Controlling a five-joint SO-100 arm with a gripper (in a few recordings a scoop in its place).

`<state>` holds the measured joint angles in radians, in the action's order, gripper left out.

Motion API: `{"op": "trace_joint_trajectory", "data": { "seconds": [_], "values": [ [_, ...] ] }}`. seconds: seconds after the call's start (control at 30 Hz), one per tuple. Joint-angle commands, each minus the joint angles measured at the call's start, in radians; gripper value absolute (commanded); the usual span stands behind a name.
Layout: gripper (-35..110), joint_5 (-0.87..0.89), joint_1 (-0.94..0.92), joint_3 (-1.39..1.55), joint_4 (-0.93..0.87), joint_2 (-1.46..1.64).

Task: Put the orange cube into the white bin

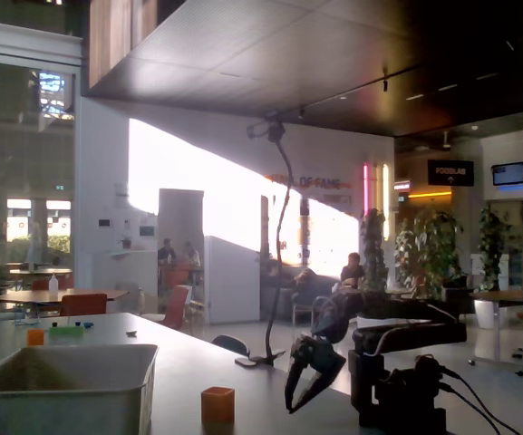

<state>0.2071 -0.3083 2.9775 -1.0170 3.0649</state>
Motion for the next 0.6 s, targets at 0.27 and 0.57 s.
{"op": "trace_joint_trajectory", "data": {
  "seconds": [0.27,0.57],
  "values": [
    [-3,0.0,-0.04,-0.548,-0.005,-0.052],
    [-3,0.0,-0.146,-1.1,-0.025,-0.577]
  ]
}}
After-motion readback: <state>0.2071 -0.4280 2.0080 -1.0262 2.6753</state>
